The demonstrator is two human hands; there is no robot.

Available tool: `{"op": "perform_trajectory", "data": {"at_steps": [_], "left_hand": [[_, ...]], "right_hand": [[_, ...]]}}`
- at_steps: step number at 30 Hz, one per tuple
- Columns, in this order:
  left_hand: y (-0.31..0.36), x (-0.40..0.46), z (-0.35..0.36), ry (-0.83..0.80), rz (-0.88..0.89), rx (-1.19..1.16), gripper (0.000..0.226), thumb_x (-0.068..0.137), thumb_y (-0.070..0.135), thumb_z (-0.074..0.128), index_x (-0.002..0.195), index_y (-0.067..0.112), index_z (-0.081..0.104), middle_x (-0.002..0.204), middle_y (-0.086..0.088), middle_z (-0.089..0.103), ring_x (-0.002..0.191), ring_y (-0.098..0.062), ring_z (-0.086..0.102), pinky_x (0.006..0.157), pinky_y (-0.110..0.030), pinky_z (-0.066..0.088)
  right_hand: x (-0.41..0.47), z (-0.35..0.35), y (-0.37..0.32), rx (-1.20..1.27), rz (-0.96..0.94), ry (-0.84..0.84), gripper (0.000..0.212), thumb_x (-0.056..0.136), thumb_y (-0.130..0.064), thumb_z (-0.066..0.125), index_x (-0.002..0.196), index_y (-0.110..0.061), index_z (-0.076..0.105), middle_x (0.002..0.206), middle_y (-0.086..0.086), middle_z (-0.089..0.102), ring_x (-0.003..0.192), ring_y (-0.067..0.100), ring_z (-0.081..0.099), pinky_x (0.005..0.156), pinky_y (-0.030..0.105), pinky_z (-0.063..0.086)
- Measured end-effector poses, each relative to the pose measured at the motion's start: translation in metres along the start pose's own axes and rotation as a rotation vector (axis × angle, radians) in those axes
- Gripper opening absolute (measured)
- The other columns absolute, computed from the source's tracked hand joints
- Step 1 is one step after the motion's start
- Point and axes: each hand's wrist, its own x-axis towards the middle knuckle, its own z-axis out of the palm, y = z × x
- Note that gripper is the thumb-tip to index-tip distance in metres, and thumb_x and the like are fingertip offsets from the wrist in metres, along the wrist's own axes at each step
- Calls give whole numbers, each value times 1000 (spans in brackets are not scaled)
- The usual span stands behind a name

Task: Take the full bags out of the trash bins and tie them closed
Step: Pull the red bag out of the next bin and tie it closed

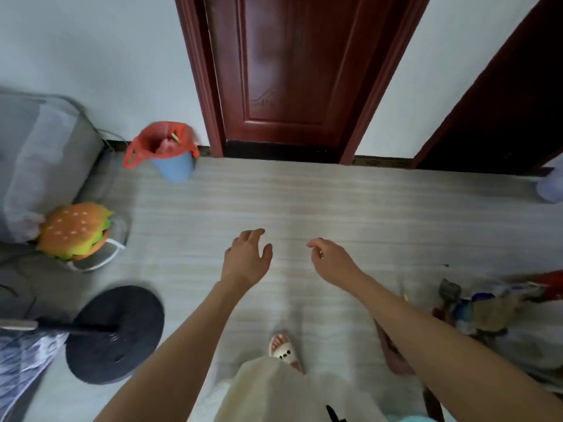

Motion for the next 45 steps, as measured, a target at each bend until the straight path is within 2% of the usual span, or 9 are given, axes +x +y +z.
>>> {"op": "perform_trajectory", "data": {"at_steps": [12, 19, 24, 27, 30, 35, 38, 42, 45], "left_hand": [[-116, 248, -143, 184, -208, -41, 41, 93, 26, 48, 132, 12, 47, 136, -9, 48, 124, -27, 48, 102, -41, 40], [-191, 441, -257, 211, -310, -103, 37, 91, 21, 50, 126, 9, 51, 125, -11, 58, 114, -27, 55, 98, -39, 43], [-234, 527, -329, 236, -283, -106, 29, 90, 17, 51, 117, 9, 56, 113, -12, 62, 105, -28, 58, 87, -34, 44], [-278, 578, -359, 171, -283, -87, 28, 90, 19, 50, 116, 9, 58, 110, -13, 64, 101, -29, 60, 86, -32, 44], [-322, 637, -386, 90, -223, -34, 26, 89, 19, 48, 111, 10, 59, 108, -14, 65, 102, -32, 59, 89, -40, 47], [-391, 737, -422, -185, -34, 102, 25, 91, 19, 43, 108, 10, 57, 110, -13, 63, 106, -34, 56, 85, -35, 42], [-428, 782, -442, -305, 53, 148, 29, 90, 15, 47, 116, 7, 57, 115, -15, 63, 107, -34, 57, 92, -38, 44], [-465, 829, -439, -439, 143, 271, 26, 91, 17, 44, 111, 10, 59, 109, -14, 64, 104, -31, 58, 90, -36, 45], [-481, 849, -411, -500, 101, 257, 31, 92, 14, 44, 119, 7, 56, 119, -14, 61, 112, -30, 55, 94, -34, 41]], "right_hand": [[306, -7, -175, 75, -149, -139, 35, 96, -14, 37, 127, -8, 51, 132, 11, 56, 121, 24, 51, 99, 31, 40], [520, 3, -308, 132, -103, -170, 36, 94, -15, 37, 125, -11, 53, 132, 9, 56, 119, 24, 52, 94, 29, 40], [608, 15, -401, 137, -90, -201, 34, 93, -15, 39, 122, -12, 56, 128, 9, 59, 117, 26, 54, 96, 30, 41], [655, 29, -439, 157, -51, -175, 34, 92, -15, 40, 121, -12, 57, 126, 10, 61, 116, 27, 55, 97, 32, 42], [702, 50, -465, 212, 26, -139, 34, 92, -14, 40, 122, -13, 56, 126, 9, 61, 116, 26, 54, 98, 33, 41], [760, 95, -504, 388, 322, 19, 32, 94, -19, 39, 119, -9, 57, 125, 12, 60, 117, 29, 53, 99, 36, 41], [777, 128, -523, 486, 499, 87, 33, 94, -18, 37, 118, -5, 56, 124, 17, 60, 114, 34, 54, 97, 41, 44], [784, 161, -535, 612, 651, 162, 34, 94, -16, 35, 122, -9, 54, 123, 15, 60, 113, 31, 54, 92, 39, 45], [788, 192, -525, 652, 700, 204, 34, 93, -15, 37, 123, -13, 54, 124, 12, 59, 109, 28, 55, 89, 39, 47]]}}
